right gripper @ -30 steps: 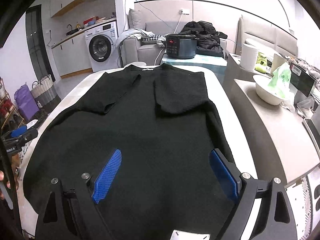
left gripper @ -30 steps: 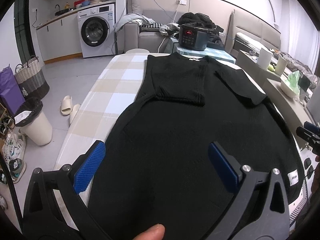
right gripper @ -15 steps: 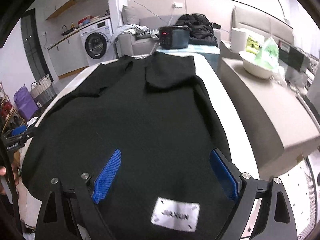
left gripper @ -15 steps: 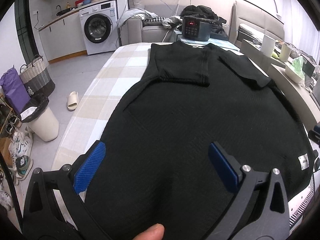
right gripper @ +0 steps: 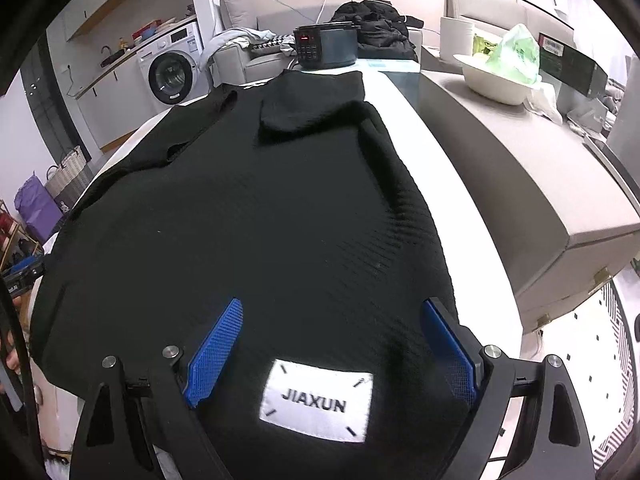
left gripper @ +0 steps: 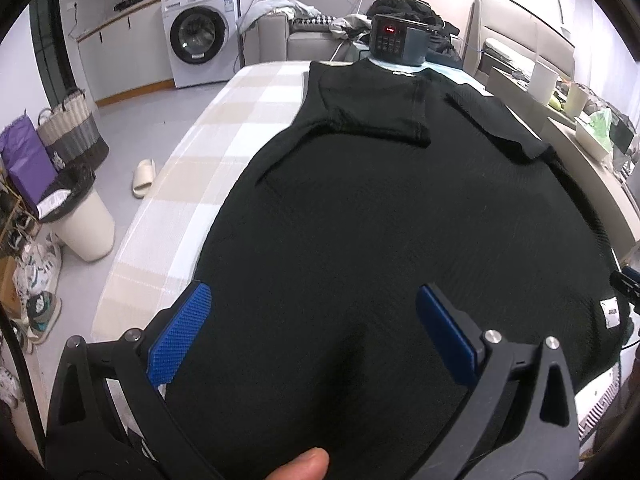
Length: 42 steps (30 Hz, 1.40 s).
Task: Fold small clothes
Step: 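Position both open tools at the hem beside the white label, then grasp the hem edge with the right tool while the left tool grasps beside it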
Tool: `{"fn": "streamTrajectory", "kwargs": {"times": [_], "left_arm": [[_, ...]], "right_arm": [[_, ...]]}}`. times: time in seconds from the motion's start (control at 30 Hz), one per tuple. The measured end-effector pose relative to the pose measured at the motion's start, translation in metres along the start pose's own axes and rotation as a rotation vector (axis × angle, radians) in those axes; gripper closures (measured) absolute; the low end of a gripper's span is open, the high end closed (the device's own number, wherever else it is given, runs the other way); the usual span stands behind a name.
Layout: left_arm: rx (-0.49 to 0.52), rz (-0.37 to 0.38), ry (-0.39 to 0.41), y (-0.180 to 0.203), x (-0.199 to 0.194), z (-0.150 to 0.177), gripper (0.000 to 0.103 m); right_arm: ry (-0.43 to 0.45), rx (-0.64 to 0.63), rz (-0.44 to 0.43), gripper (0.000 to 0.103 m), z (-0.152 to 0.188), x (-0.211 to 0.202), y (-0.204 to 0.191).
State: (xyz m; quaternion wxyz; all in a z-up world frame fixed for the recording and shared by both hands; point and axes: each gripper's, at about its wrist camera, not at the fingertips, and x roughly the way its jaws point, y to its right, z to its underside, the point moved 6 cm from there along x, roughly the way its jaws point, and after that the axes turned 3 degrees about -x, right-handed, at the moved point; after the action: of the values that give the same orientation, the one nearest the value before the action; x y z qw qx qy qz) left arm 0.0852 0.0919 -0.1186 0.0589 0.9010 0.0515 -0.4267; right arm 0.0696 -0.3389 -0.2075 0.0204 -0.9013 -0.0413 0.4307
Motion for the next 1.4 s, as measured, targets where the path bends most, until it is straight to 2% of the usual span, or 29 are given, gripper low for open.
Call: {"fn": "streamTrajectory", "kwargs": {"times": [0.2,0.3,0.53,0.67,0.8,0.83,0.87,0.93,1.1,1.23,1.27,1.3,1.37,1.4], "left_arm": [[-0.046,-0.015,-0.030,-0.038,-0.003,0.015,0.002],[-0.091,-0.006,-0.054,-0.055,-0.001,0.023,0.011],[-0.100,0.029,-0.084,-0.061,0.004,0.039,0.026],[-0.102,0.029,-0.079,-0.060,0.002,0.044,0.026],[-0.116,0.019,-0.074,-0.060,-0.003,0.048,0.026],[-0.111,0.016,-0.073,-0.060,-0.005,0.050,0.026],[-0.108,0.013,-0.073,-0.061,-0.007,0.052,0.026],[-0.101,0.004,-0.074,-0.062,-0.012,0.057,0.026],[-0.089,0.003,-0.093,-0.067,-0.021,0.071,0.026],[-0.078,-0.015,-0.122,-0.066,-0.025,0.084,0.026],[-0.072,-0.019,-0.123,-0.066,-0.027,0.088,0.026],[-0.062,-0.025,-0.127,-0.065,-0.028,0.092,0.026],[-0.046,-0.038,-0.139,-0.063,-0.031,0.099,0.026],[-0.049,-0.040,-0.144,-0.064,-0.032,0.102,0.026]], "right_arm": [[-0.025,0.063,-0.052,0.011,0.014,-0.005,0.022],[-0.045,0.087,-0.096,0.011,0.028,-0.010,0.034],[-0.085,0.129,-0.166,0.013,0.053,-0.025,0.060],[-0.155,0.179,-0.233,0.021,0.084,-0.026,0.074],[-0.171,0.213,-0.324,0.022,0.097,-0.016,0.074],[-0.179,0.227,-0.343,0.025,0.098,-0.013,0.073],[-0.187,0.242,-0.375,0.038,0.098,-0.011,0.070],[-0.189,0.251,-0.441,0.046,0.096,-0.015,0.065],[-0.105,0.213,-0.526,0.047,0.081,-0.036,0.053],[-0.152,0.250,-0.435,0.047,0.087,-0.019,0.069],[-0.158,0.273,-0.416,0.052,0.090,-0.015,0.073],[-0.161,0.291,-0.407,0.068,0.093,-0.012,0.075],[-0.164,0.309,-0.415,0.088,0.094,-0.009,0.076],[-0.165,0.310,-0.414,0.091,0.094,-0.009,0.076]]}}
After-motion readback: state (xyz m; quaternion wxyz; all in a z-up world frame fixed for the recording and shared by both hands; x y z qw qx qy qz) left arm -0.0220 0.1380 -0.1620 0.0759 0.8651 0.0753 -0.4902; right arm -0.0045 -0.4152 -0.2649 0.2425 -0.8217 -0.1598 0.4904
